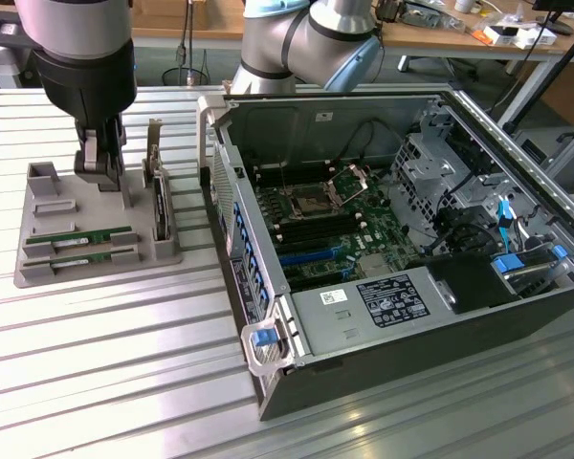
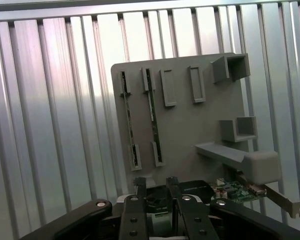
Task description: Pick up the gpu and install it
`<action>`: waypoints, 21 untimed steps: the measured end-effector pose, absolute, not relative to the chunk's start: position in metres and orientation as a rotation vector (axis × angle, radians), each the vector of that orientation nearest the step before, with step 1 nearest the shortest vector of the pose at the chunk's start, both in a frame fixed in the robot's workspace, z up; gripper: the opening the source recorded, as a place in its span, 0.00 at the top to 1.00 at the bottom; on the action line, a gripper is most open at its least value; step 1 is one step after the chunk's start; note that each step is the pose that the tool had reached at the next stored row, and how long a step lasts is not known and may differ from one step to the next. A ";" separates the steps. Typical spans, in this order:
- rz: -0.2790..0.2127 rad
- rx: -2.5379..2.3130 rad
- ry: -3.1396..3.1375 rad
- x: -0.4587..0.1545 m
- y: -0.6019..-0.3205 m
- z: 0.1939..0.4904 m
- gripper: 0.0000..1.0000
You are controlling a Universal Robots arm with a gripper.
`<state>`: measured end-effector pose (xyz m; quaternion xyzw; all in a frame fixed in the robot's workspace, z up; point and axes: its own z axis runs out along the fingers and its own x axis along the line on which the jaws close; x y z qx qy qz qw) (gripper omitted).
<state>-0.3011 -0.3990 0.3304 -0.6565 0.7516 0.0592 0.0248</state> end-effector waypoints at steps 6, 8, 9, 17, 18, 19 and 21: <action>0.189 -2.028 2.321 -0.301 -0.399 0.328 0.70; 0.190 -2.028 2.321 -0.301 -0.399 0.327 0.70; 0.191 -2.027 2.320 -0.301 -0.399 0.327 0.70; 0.198 -2.024 2.317 -0.301 -0.399 0.324 0.70; 0.200 -2.024 2.316 -0.301 -0.399 0.323 0.70; 0.201 -2.023 2.315 -0.301 -0.399 0.322 0.70; 0.204 -2.022 2.314 -0.301 -0.399 0.321 0.70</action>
